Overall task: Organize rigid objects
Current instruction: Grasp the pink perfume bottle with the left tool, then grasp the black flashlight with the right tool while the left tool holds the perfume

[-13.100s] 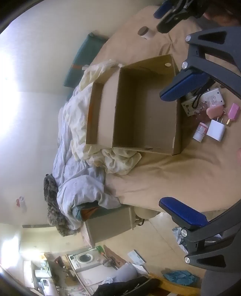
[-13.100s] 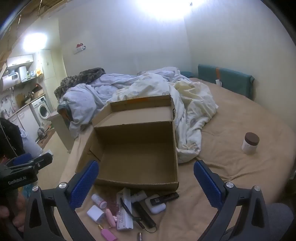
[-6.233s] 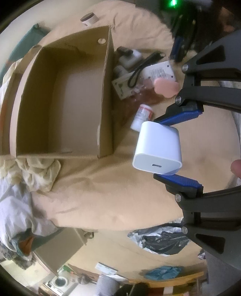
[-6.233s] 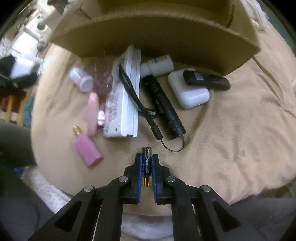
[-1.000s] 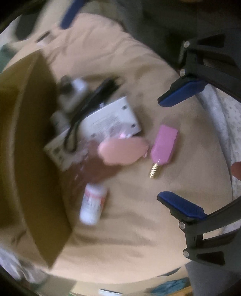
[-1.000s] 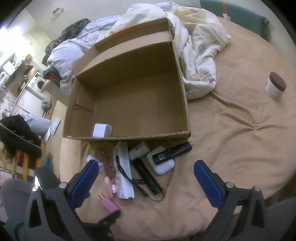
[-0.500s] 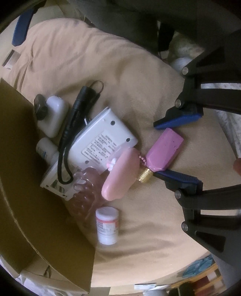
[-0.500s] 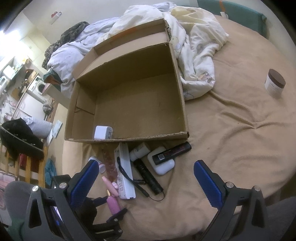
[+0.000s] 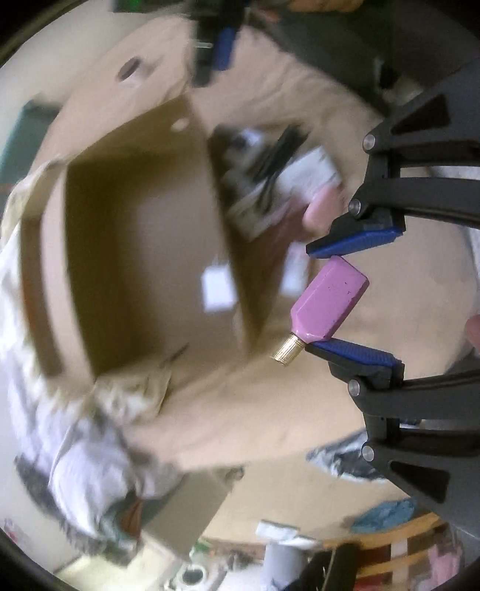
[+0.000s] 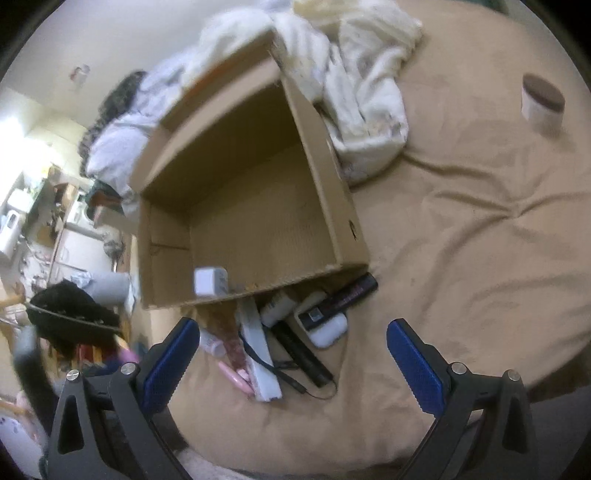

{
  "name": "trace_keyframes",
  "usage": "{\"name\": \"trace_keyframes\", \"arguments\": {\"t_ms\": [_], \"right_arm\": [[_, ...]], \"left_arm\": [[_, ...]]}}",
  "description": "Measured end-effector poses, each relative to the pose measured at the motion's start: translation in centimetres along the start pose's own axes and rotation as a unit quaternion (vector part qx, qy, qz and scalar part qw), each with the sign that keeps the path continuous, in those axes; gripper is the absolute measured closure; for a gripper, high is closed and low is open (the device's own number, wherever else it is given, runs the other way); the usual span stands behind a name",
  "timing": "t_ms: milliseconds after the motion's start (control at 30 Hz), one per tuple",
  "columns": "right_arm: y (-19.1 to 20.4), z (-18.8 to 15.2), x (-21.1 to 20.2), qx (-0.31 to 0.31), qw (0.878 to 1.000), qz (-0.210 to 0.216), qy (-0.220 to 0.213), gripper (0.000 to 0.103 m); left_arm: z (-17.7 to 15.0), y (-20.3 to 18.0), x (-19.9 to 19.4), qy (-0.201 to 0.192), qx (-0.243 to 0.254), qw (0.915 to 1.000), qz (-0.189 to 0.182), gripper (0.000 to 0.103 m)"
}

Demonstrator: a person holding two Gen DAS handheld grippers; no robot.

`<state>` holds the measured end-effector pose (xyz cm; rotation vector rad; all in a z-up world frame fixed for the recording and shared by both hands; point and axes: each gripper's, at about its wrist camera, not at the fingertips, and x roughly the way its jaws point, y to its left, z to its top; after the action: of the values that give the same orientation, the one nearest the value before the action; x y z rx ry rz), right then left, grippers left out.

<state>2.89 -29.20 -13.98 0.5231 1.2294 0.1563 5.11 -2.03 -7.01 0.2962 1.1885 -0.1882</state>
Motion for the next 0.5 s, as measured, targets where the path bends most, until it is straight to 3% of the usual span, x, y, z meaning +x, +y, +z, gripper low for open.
{"name": "trace_keyframes", "arguments": {"t_ms": [133, 200, 300, 400, 500], "right_arm": [[1.3, 1.4, 3.5, -0.085, 0.991, -0.057, 0.088, 0.000], [1.7, 2.2, 4.5, -0.135, 0.982, -0.100, 0.088, 0.000], [1.6, 3.3, 6.8, -0.159, 0.976, -0.074, 0.131, 0.000], [1.3, 3.6, 9.2, -0.184, 0.967, -0.099, 0.145, 0.000], [1.1, 3.6, 10.9, -0.189, 0.963, -0.097, 0.166, 0.000]], "left_arm": [[-0.5, 3.2, 0.3, -0.008, -0.041, 0.9990, -0.013, 0.062], [-0.8, 2.9, 1.3, 0.005, -0.055, 0.9980, -0.030, 0.062], [-0.7, 2.3, 1.9, 0.008, -0.062, 0.9972, -0.042, 0.062], [-0.4, 2.3, 2.6, 0.013, -0.076, 0.9960, -0.045, 0.062], [-0.6, 2.3, 3.0, 0.017, -0.083, 0.9954, -0.045, 0.062]]}}
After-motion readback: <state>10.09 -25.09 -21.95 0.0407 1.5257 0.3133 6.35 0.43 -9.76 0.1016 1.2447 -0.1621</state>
